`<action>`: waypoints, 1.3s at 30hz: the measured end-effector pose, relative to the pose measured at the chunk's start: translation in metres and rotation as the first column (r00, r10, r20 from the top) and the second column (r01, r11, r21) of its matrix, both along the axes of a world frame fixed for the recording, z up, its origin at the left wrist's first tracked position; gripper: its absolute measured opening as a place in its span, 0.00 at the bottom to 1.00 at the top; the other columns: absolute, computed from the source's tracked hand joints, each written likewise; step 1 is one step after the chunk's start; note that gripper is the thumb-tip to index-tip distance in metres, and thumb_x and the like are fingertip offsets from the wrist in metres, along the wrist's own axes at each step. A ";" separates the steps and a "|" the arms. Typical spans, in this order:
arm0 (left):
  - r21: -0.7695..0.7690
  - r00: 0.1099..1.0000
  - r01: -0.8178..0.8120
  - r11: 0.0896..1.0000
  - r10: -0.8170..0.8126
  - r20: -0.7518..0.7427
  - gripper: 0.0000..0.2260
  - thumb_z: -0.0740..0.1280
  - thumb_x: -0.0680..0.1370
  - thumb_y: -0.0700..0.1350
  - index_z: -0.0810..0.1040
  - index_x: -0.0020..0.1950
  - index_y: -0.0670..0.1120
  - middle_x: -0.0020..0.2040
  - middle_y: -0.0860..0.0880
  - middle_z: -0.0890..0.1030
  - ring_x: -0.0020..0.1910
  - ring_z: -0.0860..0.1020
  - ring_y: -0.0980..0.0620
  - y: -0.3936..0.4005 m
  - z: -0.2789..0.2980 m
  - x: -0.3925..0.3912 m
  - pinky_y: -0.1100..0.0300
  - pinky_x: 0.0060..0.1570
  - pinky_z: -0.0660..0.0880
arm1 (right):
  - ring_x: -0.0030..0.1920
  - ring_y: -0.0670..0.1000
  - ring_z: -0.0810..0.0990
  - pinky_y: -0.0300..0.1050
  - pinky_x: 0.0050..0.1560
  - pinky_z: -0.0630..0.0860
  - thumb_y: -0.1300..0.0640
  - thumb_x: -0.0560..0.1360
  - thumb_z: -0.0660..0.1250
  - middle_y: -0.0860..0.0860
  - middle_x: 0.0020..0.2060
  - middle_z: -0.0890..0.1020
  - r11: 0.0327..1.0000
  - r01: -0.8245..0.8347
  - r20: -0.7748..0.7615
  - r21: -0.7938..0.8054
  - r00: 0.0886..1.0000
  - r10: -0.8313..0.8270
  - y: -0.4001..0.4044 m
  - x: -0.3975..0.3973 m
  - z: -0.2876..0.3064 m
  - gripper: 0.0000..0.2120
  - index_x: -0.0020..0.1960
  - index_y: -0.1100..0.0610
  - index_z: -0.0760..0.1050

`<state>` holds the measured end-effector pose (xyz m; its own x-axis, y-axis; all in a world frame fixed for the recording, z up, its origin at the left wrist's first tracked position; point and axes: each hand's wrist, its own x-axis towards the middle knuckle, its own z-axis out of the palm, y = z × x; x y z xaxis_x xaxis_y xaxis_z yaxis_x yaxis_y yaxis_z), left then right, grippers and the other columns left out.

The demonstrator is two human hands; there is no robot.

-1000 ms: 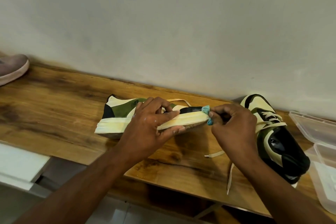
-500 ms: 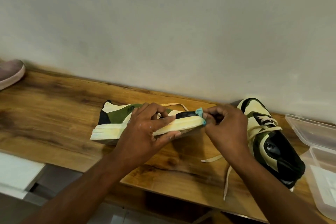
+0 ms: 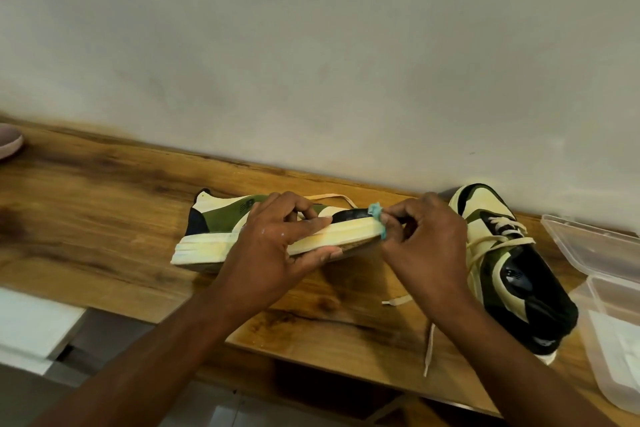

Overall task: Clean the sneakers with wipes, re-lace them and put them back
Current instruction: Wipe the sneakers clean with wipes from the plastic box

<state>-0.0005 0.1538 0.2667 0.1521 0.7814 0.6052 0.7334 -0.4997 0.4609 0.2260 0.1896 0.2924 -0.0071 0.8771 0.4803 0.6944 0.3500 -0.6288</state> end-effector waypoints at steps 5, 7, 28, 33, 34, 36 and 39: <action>0.001 1.000 -0.015 1.000 0.015 -0.017 0.20 0.71 0.76 0.59 0.87 0.62 0.50 0.56 0.54 0.78 0.50 0.72 0.54 0.002 -0.001 0.003 0.49 0.48 0.72 | 0.42 0.43 0.77 0.33 0.36 0.75 0.64 0.72 0.78 0.45 0.43 0.79 0.997 -0.065 -0.034 0.033 0.997 0.066 -0.020 -0.022 0.001 0.09 0.50 0.52 0.86; 0.002 0.999 -0.012 1.000 0.012 -0.034 0.17 0.71 0.76 0.57 0.88 0.59 0.49 0.55 0.53 0.78 0.50 0.73 0.53 0.003 -0.002 0.001 0.48 0.48 0.73 | 0.43 0.44 0.76 0.38 0.36 0.77 0.67 0.71 0.77 0.48 0.45 0.78 0.974 -0.204 0.038 0.101 0.979 0.201 -0.035 -0.041 -0.002 0.11 0.51 0.55 0.86; 0.011 1.000 -0.014 1.000 0.014 -0.015 0.19 0.72 0.75 0.58 0.88 0.58 0.47 0.55 0.52 0.79 0.50 0.74 0.50 0.002 -0.001 0.001 0.44 0.47 0.75 | 0.42 0.45 0.77 0.42 0.36 0.77 0.67 0.72 0.77 0.48 0.44 0.78 0.942 -0.306 0.054 0.137 0.952 0.301 -0.020 -0.029 -0.004 0.08 0.48 0.58 0.85; -0.007 1.000 0.012 1.000 -0.012 0.014 0.22 0.71 0.76 0.60 0.86 0.63 0.49 0.55 0.52 0.79 0.51 0.74 0.51 0.001 0.001 0.000 0.45 0.48 0.75 | 0.39 0.44 0.79 0.49 0.38 0.80 0.65 0.72 0.77 0.46 0.40 0.80 0.997 -0.069 0.013 0.035 0.998 0.068 0.012 0.010 -0.002 0.06 0.44 0.55 0.85; -0.007 1.000 0.014 1.000 -0.013 0.015 0.22 0.71 0.75 0.60 0.86 0.63 0.49 0.55 0.52 0.79 0.51 0.74 0.51 0.001 0.001 0.000 0.45 0.48 0.75 | 0.39 0.43 0.79 0.48 0.39 0.80 0.64 0.73 0.77 0.45 0.40 0.81 0.999 -0.050 0.034 0.012 0.998 0.050 0.014 0.014 -0.001 0.07 0.45 0.53 0.85; -0.006 1.000 0.018 1.000 -0.018 0.015 0.22 0.71 0.75 0.60 0.86 0.63 0.49 0.55 0.52 0.79 0.51 0.75 0.50 0.000 0.000 0.000 0.45 0.47 0.75 | 0.40 0.44 0.79 0.49 0.40 0.80 0.64 0.73 0.76 0.47 0.40 0.82 0.998 -0.068 0.095 0.015 0.993 0.066 0.013 0.016 0.000 0.07 0.47 0.53 0.87; -0.004 1.000 0.019 1.000 -0.019 0.017 0.22 0.72 0.76 0.60 0.86 0.63 0.49 0.55 0.52 0.79 0.50 0.75 0.50 0.001 0.001 0.000 0.45 0.48 0.75 | 0.41 0.47 0.81 0.52 0.42 0.82 0.64 0.74 0.76 0.50 0.42 0.84 0.994 -0.103 0.132 0.018 0.986 0.100 0.010 0.016 0.007 0.09 0.50 0.53 0.88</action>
<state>-0.0008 0.1545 0.2673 0.1572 0.7810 0.6044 0.7159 -0.5117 0.4750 0.2419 0.2001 0.2998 -0.1600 0.8566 0.4906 0.7301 0.4372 -0.5252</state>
